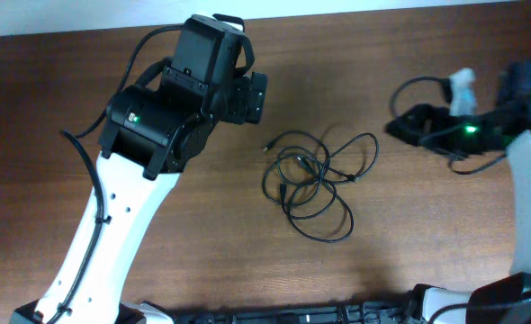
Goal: Untangle cables
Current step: 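Lower the right gripper onto the cable pile and grasp a strand, then lift the strand and pull it up and right with the right gripper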
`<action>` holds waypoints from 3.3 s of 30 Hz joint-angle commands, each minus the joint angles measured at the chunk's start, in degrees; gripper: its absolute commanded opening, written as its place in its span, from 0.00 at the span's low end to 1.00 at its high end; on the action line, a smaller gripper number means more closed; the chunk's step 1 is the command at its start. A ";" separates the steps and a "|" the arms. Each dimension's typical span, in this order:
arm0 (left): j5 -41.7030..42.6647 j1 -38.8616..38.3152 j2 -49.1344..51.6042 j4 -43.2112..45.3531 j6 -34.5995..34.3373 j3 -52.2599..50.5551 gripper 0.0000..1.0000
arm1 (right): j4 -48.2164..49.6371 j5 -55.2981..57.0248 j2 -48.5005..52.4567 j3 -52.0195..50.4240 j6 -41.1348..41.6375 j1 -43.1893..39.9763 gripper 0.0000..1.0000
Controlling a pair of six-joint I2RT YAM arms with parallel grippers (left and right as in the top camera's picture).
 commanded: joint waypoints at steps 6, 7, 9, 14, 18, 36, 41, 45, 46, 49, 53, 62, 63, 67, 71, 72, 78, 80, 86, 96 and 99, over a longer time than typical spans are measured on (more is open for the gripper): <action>-0.55 0.24 0.00 -0.02 -0.70 0.98 0.99 | 0.96 8.52 0.55 0.22 4.70 16.94 0.99; -0.55 0.24 0.00 -0.02 -0.70 0.98 0.99 | 1.42 10.43 0.55 -0.39 6.34 18.38 0.99; -0.55 0.24 0.00 -0.02 -0.70 0.98 0.99 | 3.61 15.54 0.55 -2.71 11.26 21.86 0.99; -0.55 0.24 0.00 -0.02 -0.70 0.98 0.99 | 12.48 17.31 0.57 -11.17 21.16 27.61 0.99; -0.55 0.24 0.00 -0.02 -0.70 0.98 0.99 | 19.39 17.03 0.59 -18.49 28.55 29.70 0.98; -0.55 0.24 0.00 -0.04 -0.70 0.98 0.99 | 38.12 14.69 0.59 -36.52 40.15 29.99 0.88; -0.55 0.24 0.00 -0.04 -0.70 0.98 0.99 | 39.47 14.78 0.59 -36.76 40.13 29.99 0.62; -0.55 0.24 0.00 -0.04 -0.70 0.98 0.99 | 40.72 17.97 0.59 -36.79 40.13 29.99 0.58; -0.55 0.24 0.00 -0.04 -0.70 0.98 0.99 | 41.16 18.95 0.59 -36.87 40.13 29.99 0.57; -0.55 0.24 0.00 -0.04 -0.70 0.98 0.99 | 42.88 19.02 0.61 -37.20 40.15 30.01 0.57; -0.55 0.24 0.00 -0.07 -0.70 0.98 0.99 | 46.51 21.88 0.72 -38.10 40.15 31.15 0.53; -0.55 0.24 0.00 -0.07 -0.70 0.98 0.99 | 53.11 22.29 0.72 -40.35 42.71 33.86 0.46; -0.55 0.24 0.00 -0.07 -0.70 0.98 0.99 | 52.98 22.82 0.72 -40.35 42.69 33.86 0.39; -0.55 0.24 0.00 -0.07 -0.70 0.98 0.99 | 51.08 25.27 0.72 -40.35 42.64 33.83 0.04; -0.55 0.24 0.00 -0.07 -0.70 0.98 0.99 | 50.88 25.20 0.63 -39.39 42.62 33.77 0.04; -0.55 0.24 0.00 -0.07 -0.70 0.98 0.99 | 49.94 25.18 0.52 -38.91 42.51 33.68 0.04; -0.55 0.20 0.00 -0.07 -0.70 0.98 0.99 | 36.87 26.45 -2.86 -30.23 37.68 33.68 0.04; -0.55 0.20 0.00 -0.07 -0.70 0.98 0.99 | 32.76 26.99 -4.22 -26.69 36.24 33.68 0.04; -0.55 1.75 0.09 -0.07 -0.70 0.98 0.99 | 18.91 29.29 -8.96 -9.84 31.41 33.68 0.04; -0.55 1.38 0.20 -0.42 -0.70 0.98 0.99 | 13.97 29.55 -13.88 10.58 28.46 33.68 0.04; -0.55 1.31 0.20 -0.44 -0.70 0.98 0.99 | 14.01 29.59 -14.78 15.58 28.46 33.68 0.04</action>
